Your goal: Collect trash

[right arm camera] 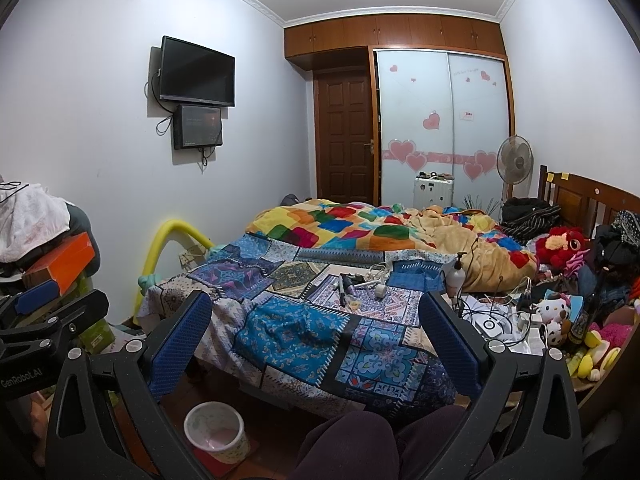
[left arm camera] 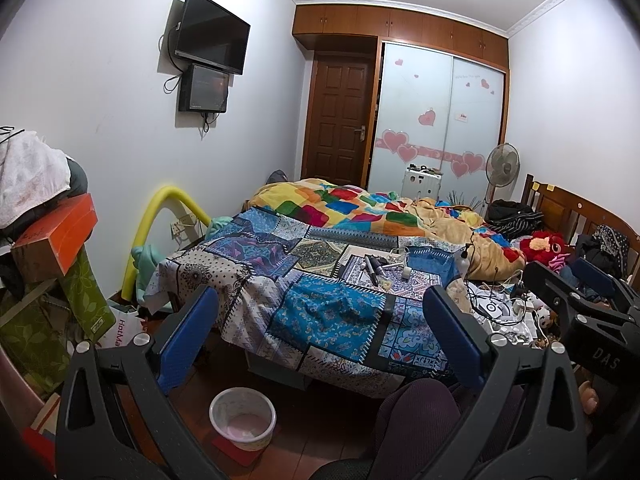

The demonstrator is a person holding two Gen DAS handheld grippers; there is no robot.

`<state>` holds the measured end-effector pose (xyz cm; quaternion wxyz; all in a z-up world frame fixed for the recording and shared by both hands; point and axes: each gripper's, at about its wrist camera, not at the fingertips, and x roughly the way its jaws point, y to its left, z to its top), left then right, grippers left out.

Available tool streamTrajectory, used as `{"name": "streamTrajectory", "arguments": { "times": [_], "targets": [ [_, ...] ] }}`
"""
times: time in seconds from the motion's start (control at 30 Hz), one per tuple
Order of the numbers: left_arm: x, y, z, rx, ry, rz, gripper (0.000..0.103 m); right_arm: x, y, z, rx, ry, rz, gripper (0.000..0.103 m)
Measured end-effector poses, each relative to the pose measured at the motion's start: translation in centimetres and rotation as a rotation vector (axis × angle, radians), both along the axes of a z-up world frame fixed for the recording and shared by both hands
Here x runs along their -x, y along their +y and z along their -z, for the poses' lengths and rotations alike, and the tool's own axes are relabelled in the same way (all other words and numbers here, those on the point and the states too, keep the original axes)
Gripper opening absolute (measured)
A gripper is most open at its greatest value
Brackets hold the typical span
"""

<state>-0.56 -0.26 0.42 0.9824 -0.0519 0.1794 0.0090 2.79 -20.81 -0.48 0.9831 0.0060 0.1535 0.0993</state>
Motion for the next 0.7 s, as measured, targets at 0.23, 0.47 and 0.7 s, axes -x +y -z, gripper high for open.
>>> {"name": "streamTrajectory", "arguments": {
  "times": [0.23, 0.47, 0.7],
  "targets": [
    [-0.3, -0.4, -0.3, -0.009, 0.0, -0.001, 0.103, -1.3, -0.2, 0.0, 0.005, 0.018, -0.003, 0.103],
    [-3.1, -0.7, -0.8, -0.015, -0.005, -0.007, 0.103, -3.9, -0.1, -0.3, 0.023, 0.014, 0.008, 0.103],
    [-9.3, -1.3, -1.5, 0.007, 0.006, -0.012, 0.103, -8.0, -1.2, -0.8, 0.034, 0.004, 0.043, 0.103]
  ]
}}
